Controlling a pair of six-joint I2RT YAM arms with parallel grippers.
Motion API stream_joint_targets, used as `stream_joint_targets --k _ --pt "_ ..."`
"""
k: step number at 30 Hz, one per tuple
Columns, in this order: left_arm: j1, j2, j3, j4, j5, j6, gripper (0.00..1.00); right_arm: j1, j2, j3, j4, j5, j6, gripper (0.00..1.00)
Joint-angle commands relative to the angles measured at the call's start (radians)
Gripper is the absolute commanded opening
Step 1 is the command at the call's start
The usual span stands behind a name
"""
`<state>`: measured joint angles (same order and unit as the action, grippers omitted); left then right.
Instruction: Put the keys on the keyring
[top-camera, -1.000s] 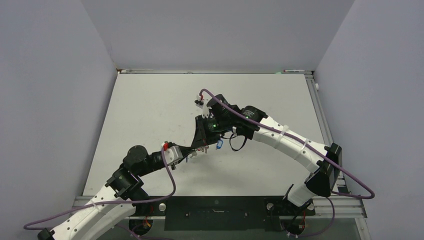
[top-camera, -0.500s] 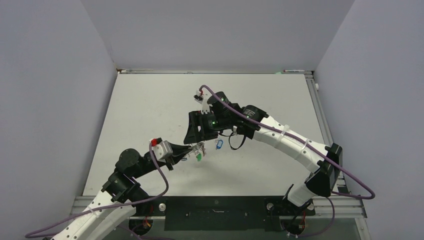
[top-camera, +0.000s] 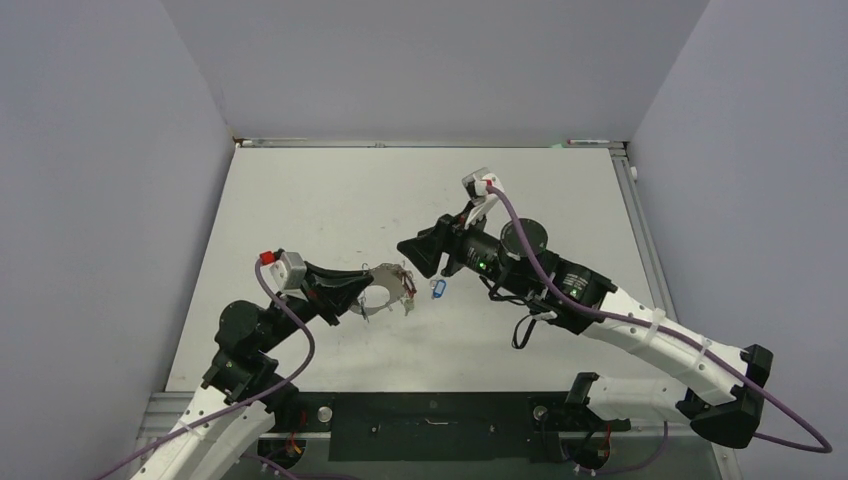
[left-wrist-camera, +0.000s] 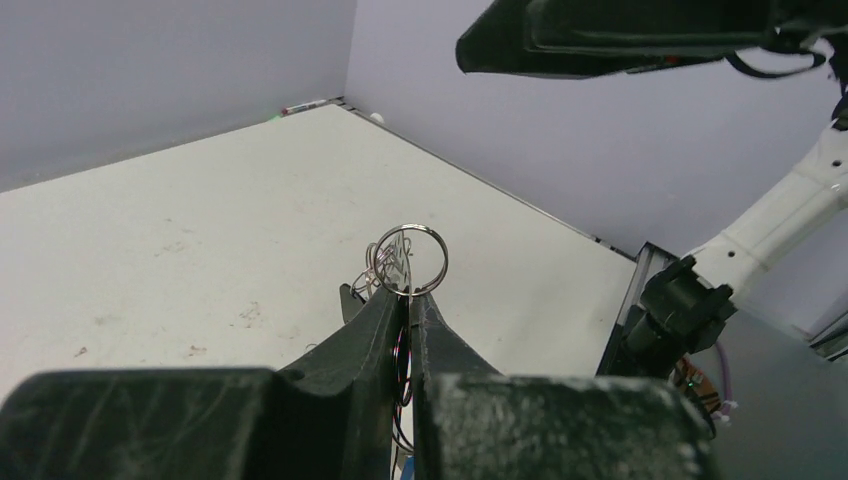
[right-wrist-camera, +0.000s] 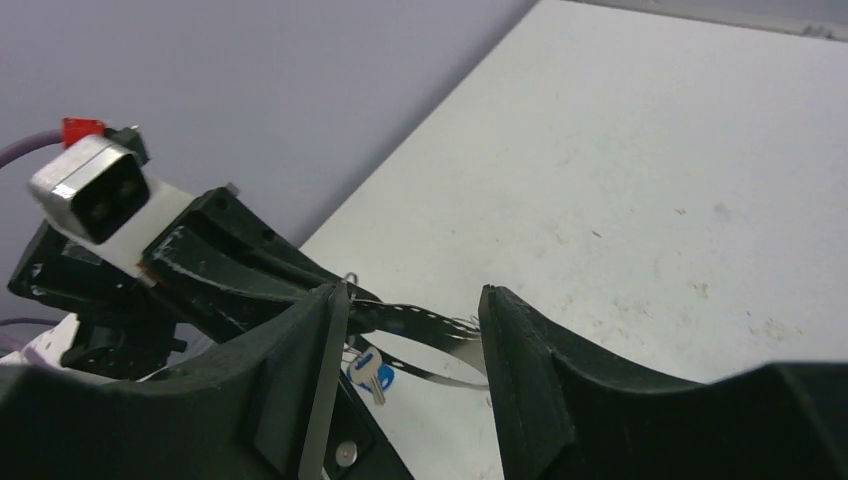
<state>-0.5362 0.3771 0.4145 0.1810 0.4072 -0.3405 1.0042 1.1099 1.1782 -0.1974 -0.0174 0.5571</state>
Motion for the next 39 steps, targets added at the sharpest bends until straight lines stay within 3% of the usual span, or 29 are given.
stream_joint_targets --k 1,5,12,39 --pt "0.008 0.0 -0.007 0.156 -0.068 -0.174 0.0 0.117 0.01 -0.044 0.24 0.067 -0.13 0.51" --pt "0.011 -0.002 -0.028 0.189 -0.078 -0.229 0.0 0.22 0.063 -0.04 0.26 0.149 -0.222 0.48" --pt "0.014 -0.039 -0.037 0.165 -0.1 -0.229 0.0 0.277 0.123 -0.03 0.304 0.193 -0.252 0.42" --pt "0.031 -0.04 -0.035 0.158 -0.071 -0.236 0.0 0.3 0.228 0.015 0.294 0.32 -0.243 0.3"
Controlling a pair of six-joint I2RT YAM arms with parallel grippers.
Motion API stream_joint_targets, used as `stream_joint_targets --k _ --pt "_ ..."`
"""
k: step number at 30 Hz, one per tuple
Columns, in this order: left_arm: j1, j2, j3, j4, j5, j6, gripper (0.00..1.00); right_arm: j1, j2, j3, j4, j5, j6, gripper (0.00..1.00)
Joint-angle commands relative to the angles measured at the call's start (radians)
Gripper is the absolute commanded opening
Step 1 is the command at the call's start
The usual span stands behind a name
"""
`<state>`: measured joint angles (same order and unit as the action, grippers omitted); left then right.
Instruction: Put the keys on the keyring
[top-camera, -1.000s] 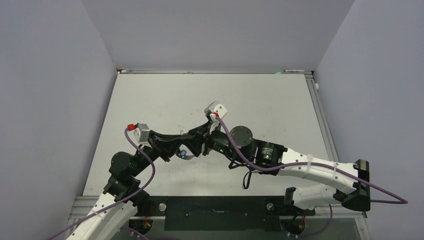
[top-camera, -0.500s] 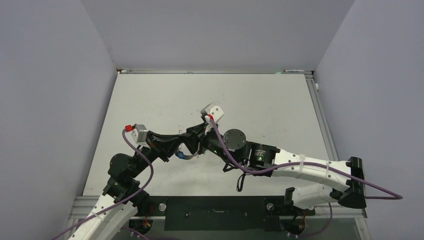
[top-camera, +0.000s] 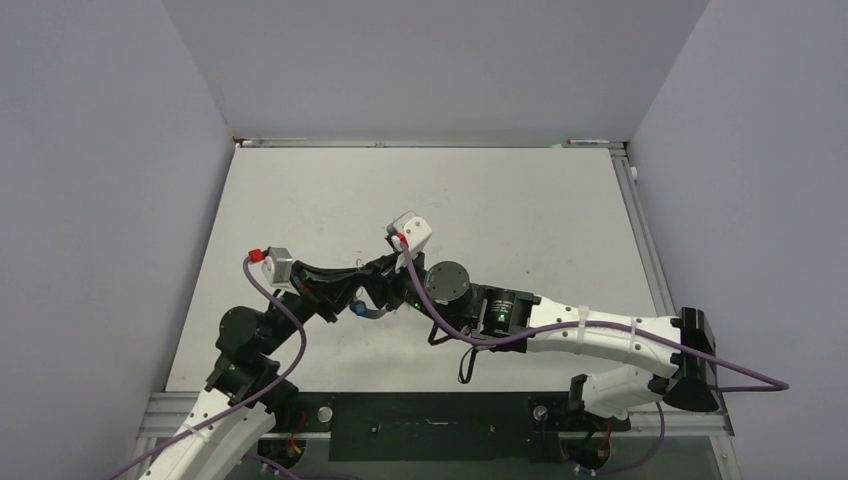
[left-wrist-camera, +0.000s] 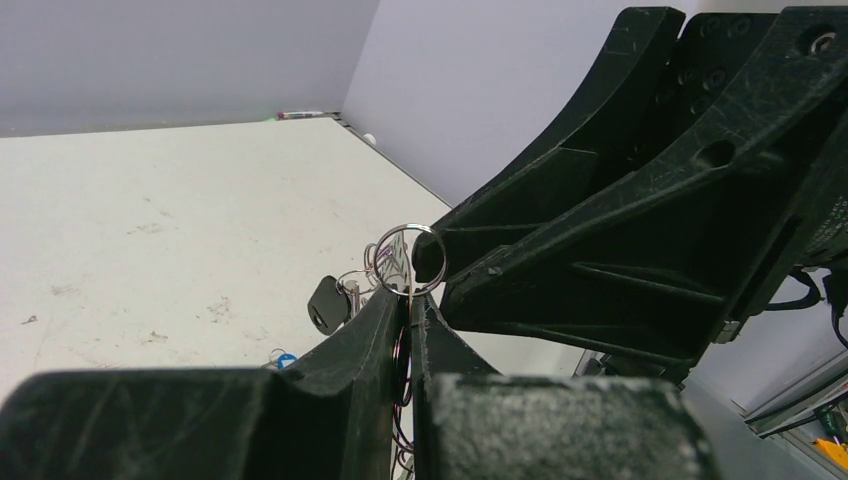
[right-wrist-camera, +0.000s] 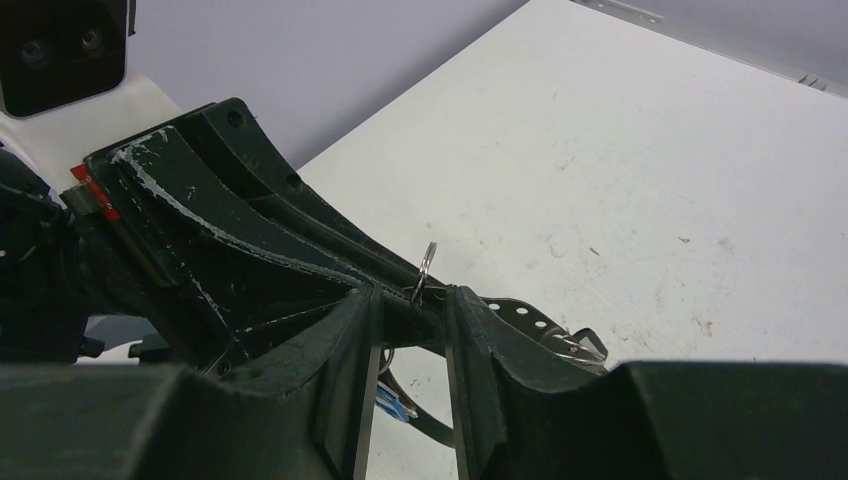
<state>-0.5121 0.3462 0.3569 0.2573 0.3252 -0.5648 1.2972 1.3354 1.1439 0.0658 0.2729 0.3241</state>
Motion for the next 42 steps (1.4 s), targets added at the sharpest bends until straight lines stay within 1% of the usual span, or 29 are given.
stream_joint_targets --k 1,5,10,15,20,25,28,33,36,37,39,41,42 --pt "0.009 -0.008 0.023 0.082 0.012 -0.012 0.0 0.006 0.003 0.05 0.029 0.034 -0.01 0.3" --pt "0.013 -0.005 0.024 0.08 0.017 -0.013 0.0 0.007 0.006 0.059 0.023 0.044 -0.006 0.3" --pt "0.018 -0.006 0.022 0.078 0.018 -0.015 0.0 0.007 0.006 0.075 0.009 0.071 0.007 0.33" --pt "0.024 -0.005 0.022 0.079 0.02 -0.018 0.0 0.005 0.02 0.084 0.002 0.076 0.011 0.32" --pt "0.027 -0.004 0.022 0.079 0.023 -0.018 0.0 0.006 0.034 0.092 -0.006 0.07 0.019 0.26" --pt "0.032 -0.002 0.022 0.075 0.027 -0.019 0.0 0.007 0.046 0.108 -0.025 0.069 0.019 0.24" --pt "0.035 -0.003 0.022 0.074 0.028 -0.018 0.0 0.005 0.051 0.118 -0.03 0.069 0.019 0.19" --pt "0.04 0.0 0.024 0.067 0.032 -0.018 0.0 0.007 0.058 0.125 -0.036 0.063 0.018 0.14" --pt "0.041 0.003 0.025 0.061 0.034 -0.014 0.0 0.006 0.064 0.132 -0.043 0.058 0.018 0.06" --pt "0.043 0.004 0.027 0.057 0.033 -0.012 0.0 0.006 0.065 0.135 -0.046 0.054 0.017 0.05" --pt "0.043 0.004 0.036 0.033 0.02 0.003 0.0 0.005 0.068 0.144 -0.056 0.044 0.024 0.05" --pt "0.043 -0.001 0.059 -0.036 -0.004 0.044 0.0 0.006 0.071 0.161 -0.077 0.024 0.029 0.05" --pt "0.042 -0.003 0.072 -0.062 -0.01 0.07 0.02 0.006 0.073 0.173 -0.099 0.016 0.031 0.05"
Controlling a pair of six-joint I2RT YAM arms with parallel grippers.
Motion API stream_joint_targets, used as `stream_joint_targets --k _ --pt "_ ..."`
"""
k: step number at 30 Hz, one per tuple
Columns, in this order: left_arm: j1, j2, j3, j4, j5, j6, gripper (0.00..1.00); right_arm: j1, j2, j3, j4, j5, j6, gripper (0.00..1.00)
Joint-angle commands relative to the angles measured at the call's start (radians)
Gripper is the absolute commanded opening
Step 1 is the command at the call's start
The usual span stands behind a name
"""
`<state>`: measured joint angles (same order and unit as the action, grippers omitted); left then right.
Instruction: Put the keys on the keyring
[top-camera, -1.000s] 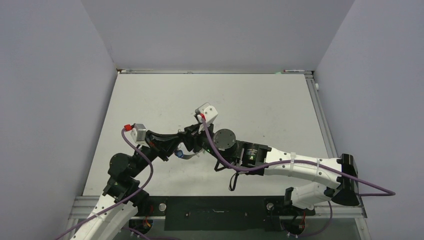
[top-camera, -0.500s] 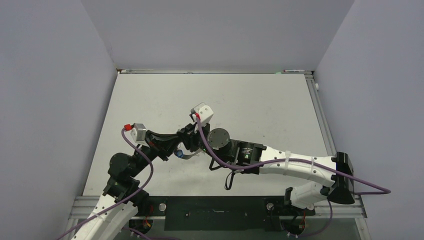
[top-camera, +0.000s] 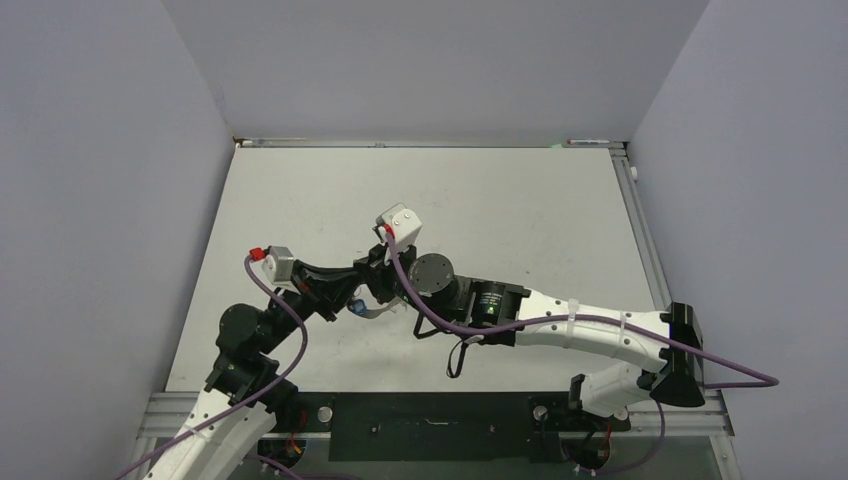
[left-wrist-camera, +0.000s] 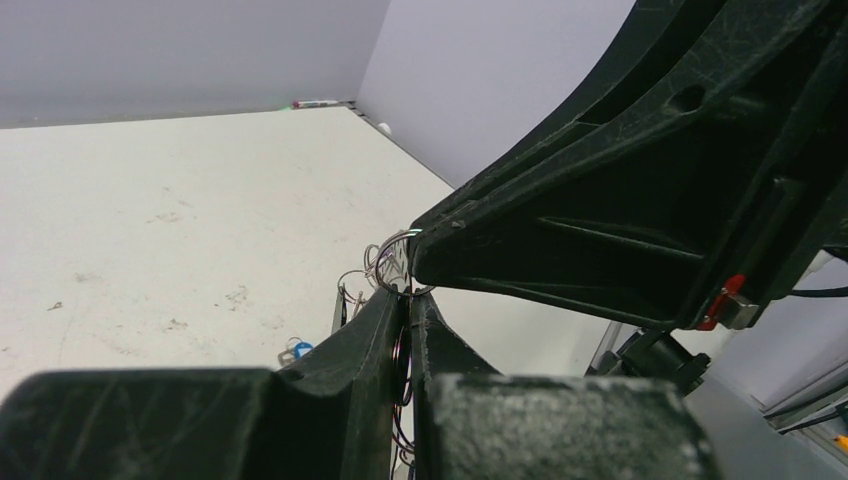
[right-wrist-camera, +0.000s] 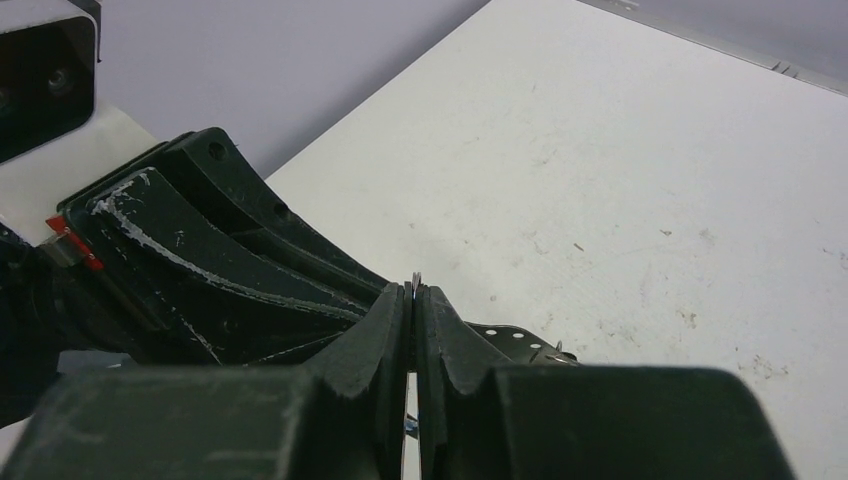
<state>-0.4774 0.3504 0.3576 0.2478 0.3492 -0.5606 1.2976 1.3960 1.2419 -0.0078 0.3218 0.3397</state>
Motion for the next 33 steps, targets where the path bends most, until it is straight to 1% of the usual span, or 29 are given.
stream_joint_targets --k 1,4,6,9,14,20,21,25,26,28,33 --pt "0.008 -0.011 0.08 -0.073 -0.04 0.091 0.07 0.006 0.017 0.09 -0.042 -0.036 0.018 0.05" --pt "0.008 -0.022 0.09 -0.103 -0.06 0.138 0.23 0.005 0.024 0.129 -0.081 -0.036 0.023 0.05" --pt "0.008 -0.03 0.09 -0.109 -0.062 0.16 0.28 0.006 0.03 0.149 -0.103 -0.039 0.031 0.05" --pt "0.008 -0.028 0.096 -0.125 -0.048 0.187 0.3 0.006 0.044 0.183 -0.141 -0.054 0.041 0.05" --pt "0.004 -0.016 0.112 -0.175 0.013 0.27 0.3 0.004 0.066 0.247 -0.218 -0.067 0.058 0.05" --pt "-0.022 -0.025 0.097 -0.181 0.067 0.327 0.3 0.001 0.076 0.272 -0.267 -0.05 0.063 0.05" --pt "-0.028 -0.029 0.093 -0.186 0.067 0.338 0.31 -0.001 0.075 0.274 -0.277 -0.046 0.063 0.05" --pt "-0.05 -0.039 0.089 -0.213 0.046 0.369 0.43 -0.011 0.068 0.281 -0.299 -0.033 0.06 0.05" --pt "-0.054 -0.04 0.087 -0.215 0.046 0.371 0.44 -0.013 0.067 0.283 -0.303 -0.034 0.062 0.05" --pt "-0.055 -0.038 0.087 -0.214 0.045 0.373 0.44 -0.016 0.063 0.289 -0.313 -0.039 0.062 0.05" --pt "-0.055 -0.028 0.095 -0.215 0.045 0.375 0.36 -0.018 0.061 0.289 -0.324 -0.055 0.058 0.05"
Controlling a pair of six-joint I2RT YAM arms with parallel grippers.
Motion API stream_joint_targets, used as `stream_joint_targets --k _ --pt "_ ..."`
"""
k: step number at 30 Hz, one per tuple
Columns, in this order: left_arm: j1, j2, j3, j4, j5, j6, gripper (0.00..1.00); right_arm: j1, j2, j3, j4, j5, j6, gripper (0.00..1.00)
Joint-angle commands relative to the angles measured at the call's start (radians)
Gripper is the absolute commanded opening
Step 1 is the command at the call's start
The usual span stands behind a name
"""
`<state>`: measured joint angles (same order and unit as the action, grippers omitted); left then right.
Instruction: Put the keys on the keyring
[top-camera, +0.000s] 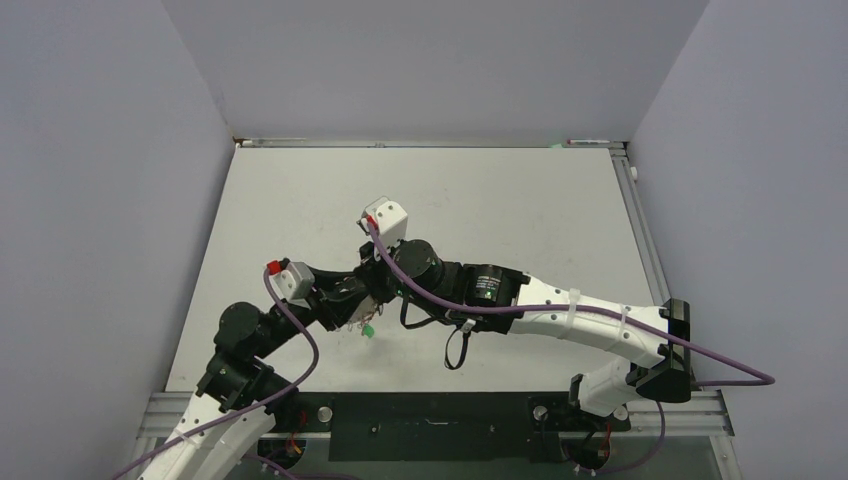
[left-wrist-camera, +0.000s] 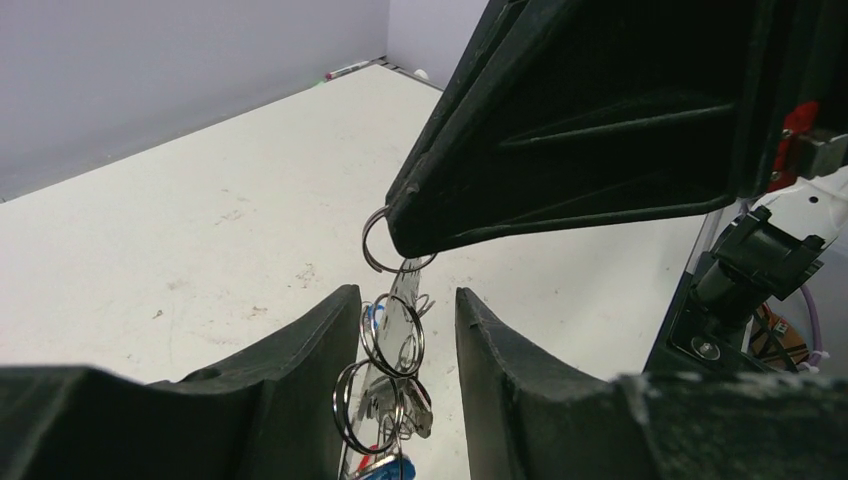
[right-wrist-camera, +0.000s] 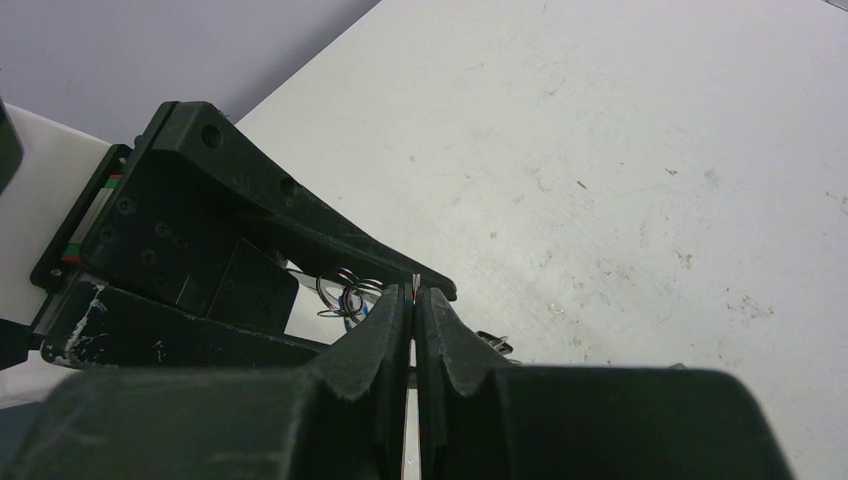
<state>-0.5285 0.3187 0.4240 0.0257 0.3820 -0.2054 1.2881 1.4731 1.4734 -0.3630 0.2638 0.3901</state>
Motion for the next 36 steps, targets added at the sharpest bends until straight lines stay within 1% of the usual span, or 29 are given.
stream_joint_targets --k 1,3,4,5,6,7,11,12,15,18,22,23,24,25,26,30,36 --pt "-0.004 0.005 0.03 0.006 0.014 0.02 0.36 -0.009 -0.014 0.056 0.028 0.003 0.007 0.05" --pt "-0.005 0.004 0.03 0.008 0.024 0.013 0.37 -0.01 -0.012 0.055 0.024 0.002 0.004 0.05" --pt "-0.005 0.002 0.028 0.013 0.032 0.009 0.41 -0.011 -0.012 0.053 0.022 0.002 0.003 0.05" --pt "-0.004 -0.001 0.025 0.018 0.041 0.005 0.49 -0.01 -0.012 0.052 0.02 0.001 0.002 0.05" --pt "-0.005 -0.003 0.021 0.028 0.049 -0.002 0.64 -0.013 -0.013 0.05 0.02 0.001 0.0 0.05" --pt "-0.005 -0.006 0.015 0.044 0.056 -0.007 0.68 -0.013 -0.014 0.048 0.019 -0.001 -0.001 0.05" --pt "-0.005 -0.007 0.007 0.06 0.075 -0.006 0.69 -0.015 -0.017 0.047 0.017 -0.012 -0.005 0.05" --pt "-0.005 -0.006 0.008 0.06 0.074 -0.004 0.67 -0.015 -0.017 0.047 0.015 -0.013 -0.005 0.05" --pt "-0.005 -0.001 0.013 0.051 0.064 0.003 0.56 -0.016 -0.021 0.047 0.012 -0.013 -0.007 0.05" --pt "-0.004 0.005 0.013 0.05 0.064 0.006 0.41 -0.015 -0.024 0.042 0.011 -0.015 -0.007 0.05" --pt "-0.004 0.019 0.013 0.049 0.066 0.008 0.21 -0.016 -0.03 0.041 0.009 -0.025 -0.002 0.05" --pt "-0.004 0.021 0.014 0.049 0.071 0.009 0.13 -0.015 -0.031 0.041 0.009 -0.026 -0.001 0.05" --pt "-0.004 0.023 0.015 0.05 0.075 0.01 0.09 -0.015 -0.032 0.04 0.008 -0.029 0.0 0.05" --pt "-0.004 0.023 0.015 0.051 0.078 0.013 0.02 -0.016 -0.033 0.039 0.007 -0.028 0.0 0.05" --pt "-0.004 0.023 0.015 0.052 0.079 0.016 0.0 -0.016 -0.033 0.04 0.005 -0.028 0.002 0.05" --pt "-0.004 0.017 0.009 0.056 0.079 0.022 0.0 -0.015 -0.024 0.051 -0.016 -0.037 0.016 0.05" --pt "-0.004 0.006 0.0 0.057 0.083 0.035 0.0 -0.017 0.0 0.102 -0.096 -0.036 0.032 0.05"
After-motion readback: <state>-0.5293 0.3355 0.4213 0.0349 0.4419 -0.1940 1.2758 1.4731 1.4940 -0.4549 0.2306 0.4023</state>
